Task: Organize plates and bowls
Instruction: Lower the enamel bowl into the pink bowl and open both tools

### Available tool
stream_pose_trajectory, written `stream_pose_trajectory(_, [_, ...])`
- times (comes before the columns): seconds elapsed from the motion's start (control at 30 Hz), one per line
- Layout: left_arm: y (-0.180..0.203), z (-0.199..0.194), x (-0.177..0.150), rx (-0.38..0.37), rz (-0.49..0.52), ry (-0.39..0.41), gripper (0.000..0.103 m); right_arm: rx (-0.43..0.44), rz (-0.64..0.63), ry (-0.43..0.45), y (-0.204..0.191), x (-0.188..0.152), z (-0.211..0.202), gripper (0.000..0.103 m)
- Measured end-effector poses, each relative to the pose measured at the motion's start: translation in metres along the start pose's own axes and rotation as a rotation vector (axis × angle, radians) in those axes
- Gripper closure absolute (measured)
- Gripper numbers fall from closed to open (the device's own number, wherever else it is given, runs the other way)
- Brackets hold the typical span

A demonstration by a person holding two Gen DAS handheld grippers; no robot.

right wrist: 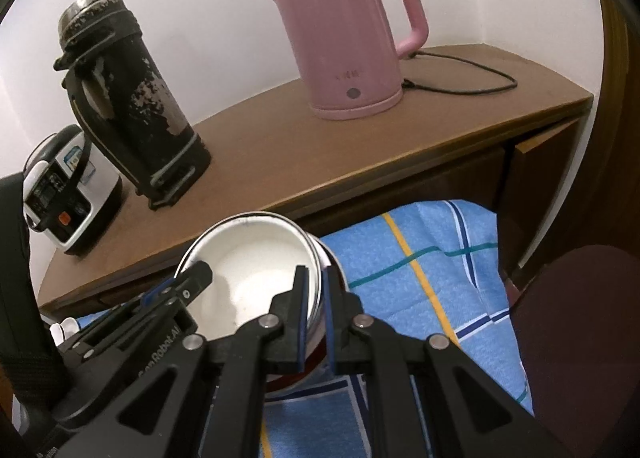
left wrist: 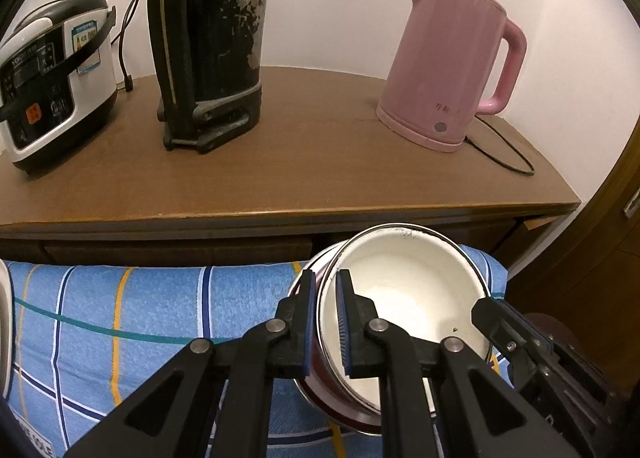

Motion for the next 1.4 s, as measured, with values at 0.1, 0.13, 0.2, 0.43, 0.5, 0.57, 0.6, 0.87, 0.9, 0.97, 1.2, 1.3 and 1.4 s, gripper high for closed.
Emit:
stream_pose_trajectory(0.1, [0.000, 0.000, 0.000, 0.004, 0.004, 0.002, 0.092, -0.006, 0.000, 0.000, 0.002, -0.001, 0.002, 0.096])
stream_pose_trajectory(0.13, [0.000, 0.000, 0.000, 0.006, 0.006, 0.004, 0.093, -0.009, 0.001, 0.000, 0.002, -0.001, 0.002, 0.096])
stream_pose_trajectory(0.2, [0.001, 0.001, -0.001, 0.007, 0.011, 0.006, 0.094, -0.014, -0.004, 0.002, 0.003, -0.001, 0.003, 0.096])
stream_pose_trajectory(0.43, [0.000, 0.002, -0.002, 0.015, 0.014, 0.009, 0.094, -0.017, -0.007, 0.002, 0.003, -0.001, 0.005, 0.096])
stream_pose_trajectory(0.5, [0.001, 0.002, -0.002, 0.020, 0.023, 0.012, 0.094, -0.022, -0.007, 0.002, 0.004, -0.002, 0.006, 0.096])
stream_pose_trajectory(0.57, [0.001, 0.001, -0.003, 0.019, 0.024, 0.014, 0.094, -0.027, -0.011, 0.000, 0.004, -0.003, 0.007, 0.096])
stream_pose_trajectory(0.6, [0.001, 0.001, -0.003, 0.019, 0.024, 0.014, 0.094, -0.026, -0.011, 0.000, 0.005, -0.003, 0.008, 0.096])
stream_pose_trajectory(0.87, [0.003, 0.000, -0.005, 0.033, 0.044, 0.017, 0.094, -0.021, -0.009, 0.002, 0.005, -0.004, 0.006, 0.096])
stream_pose_trajectory(0.9, [0.002, 0.000, -0.005, 0.034, 0.045, 0.017, 0.094, -0.022, -0.011, 0.002, 0.005, -0.005, 0.006, 0.096])
stream_pose_trajectory(0.97, [0.002, -0.001, -0.005, 0.039, 0.045, 0.015, 0.094, -0.021, -0.011, 0.001, 0.005, -0.005, 0.006, 0.093])
stream_pose_trajectory(1.2, [0.004, -0.015, -0.005, 0.078, 0.072, 0.047, 0.089, 0.031, 0.020, 0.023, 0.004, -0.006, -0.005, 0.080])
stream_pose_trajectory(1.3, [0.001, -0.026, -0.004, 0.096, 0.063, 0.068, 0.057, 0.027, 0.026, 0.059, 0.004, -0.005, -0.016, 0.053])
stream_pose_trajectory(1.4, [-0.004, -0.040, -0.006, 0.139, 0.062, 0.129, 0.030, 0.032, 0.050, 0.092, 0.009, -0.006, -0.028, 0.052])
Point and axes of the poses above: each gripper's, at about its wrist camera, not at the fingertips, and z roughly the way its jaws point, y to its right, x to its top, the point moved 3 cm from there along z, roughly the way its jaws point
